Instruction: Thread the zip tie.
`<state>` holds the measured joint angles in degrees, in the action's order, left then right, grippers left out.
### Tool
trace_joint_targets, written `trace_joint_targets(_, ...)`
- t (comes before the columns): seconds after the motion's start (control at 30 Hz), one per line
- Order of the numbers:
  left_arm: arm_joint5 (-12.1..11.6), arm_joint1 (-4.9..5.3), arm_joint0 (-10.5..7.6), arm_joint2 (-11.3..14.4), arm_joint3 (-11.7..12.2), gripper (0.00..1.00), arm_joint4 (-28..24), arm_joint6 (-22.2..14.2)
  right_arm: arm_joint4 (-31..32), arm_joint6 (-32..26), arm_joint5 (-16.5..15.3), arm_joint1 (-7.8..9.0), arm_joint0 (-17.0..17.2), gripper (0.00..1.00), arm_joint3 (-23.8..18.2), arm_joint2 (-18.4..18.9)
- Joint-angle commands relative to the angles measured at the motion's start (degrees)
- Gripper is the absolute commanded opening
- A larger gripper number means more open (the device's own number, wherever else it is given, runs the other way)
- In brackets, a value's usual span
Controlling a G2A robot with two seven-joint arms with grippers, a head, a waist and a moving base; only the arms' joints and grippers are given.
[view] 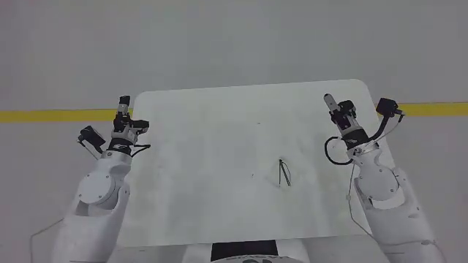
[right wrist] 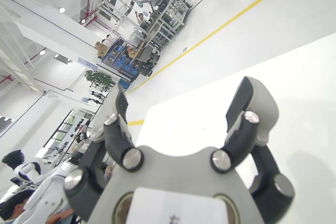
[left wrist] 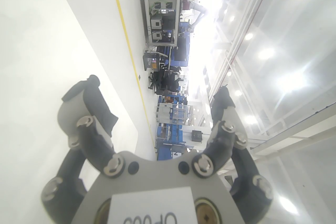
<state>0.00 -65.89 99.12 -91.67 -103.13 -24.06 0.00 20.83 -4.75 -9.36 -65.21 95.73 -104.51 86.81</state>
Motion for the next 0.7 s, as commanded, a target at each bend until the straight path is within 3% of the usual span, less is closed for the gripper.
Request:
trace_joint_targets(0.0,0.00,0.00,0.00,0.00,0.00,1.00,0.00,0.00,10.97,-1.90,-0.77,0.28,-0.06,1.00,-0.39,-0.68)
trace_joint_targets(0.2,0.00,0.00,0.00,0.00,0.00,1.00,0.00,0.00,21.30,-8.75,-2.22,0.83,0.33,1.00,-0.87,-1.96)
trace_joint_targets(0.27,0.00,0.00,0.00,0.00,0.00,1.00,0.00,0.00,23.65,-12.79,-4.21,1.08,0.71,1.00,-0.83,-2.79)
trace_joint_targets(0.57,0.00,0.00,0.00,0.00,0.00,1.00,0.00,0.00,23.89,-13.15,-4.51,1.12,0.68,1.00,-0.80,-2.71)
trace_joint_targets(0.67,0.00,0.00,0.00,0.00,0.00,1.00,0.00,0.00,26.63,-15.01,-7.10,1.33,0.06,1.00,-1.88,-3.40)
